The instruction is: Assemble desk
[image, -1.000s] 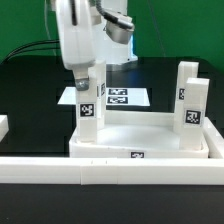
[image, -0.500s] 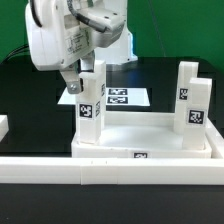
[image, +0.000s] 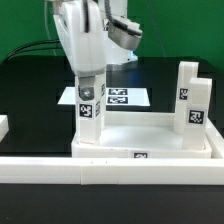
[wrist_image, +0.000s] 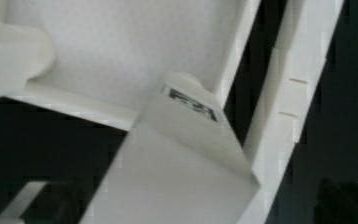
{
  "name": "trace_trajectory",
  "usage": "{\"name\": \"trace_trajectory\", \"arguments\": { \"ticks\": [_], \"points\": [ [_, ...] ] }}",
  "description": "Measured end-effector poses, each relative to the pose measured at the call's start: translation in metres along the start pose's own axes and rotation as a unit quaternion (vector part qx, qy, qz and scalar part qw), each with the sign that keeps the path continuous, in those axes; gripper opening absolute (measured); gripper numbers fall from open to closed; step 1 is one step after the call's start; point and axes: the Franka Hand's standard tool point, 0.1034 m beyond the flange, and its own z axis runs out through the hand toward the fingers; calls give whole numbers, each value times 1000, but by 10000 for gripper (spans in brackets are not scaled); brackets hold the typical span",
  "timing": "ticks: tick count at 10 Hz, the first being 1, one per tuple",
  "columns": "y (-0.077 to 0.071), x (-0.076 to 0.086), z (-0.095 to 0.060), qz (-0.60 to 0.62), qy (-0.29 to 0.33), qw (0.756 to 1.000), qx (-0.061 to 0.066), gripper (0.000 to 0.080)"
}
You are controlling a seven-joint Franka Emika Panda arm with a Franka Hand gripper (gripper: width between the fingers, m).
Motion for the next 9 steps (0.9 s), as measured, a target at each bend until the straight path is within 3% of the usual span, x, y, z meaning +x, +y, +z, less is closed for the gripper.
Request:
{"name": "trace_trajectory", "arguments": {
  "ticks": [4,9],
  "points": [
    [-1,-3,1,-180,6,984,-7,649],
    [-6,-17,3,-403,12,915,0,649]
  ]
}}
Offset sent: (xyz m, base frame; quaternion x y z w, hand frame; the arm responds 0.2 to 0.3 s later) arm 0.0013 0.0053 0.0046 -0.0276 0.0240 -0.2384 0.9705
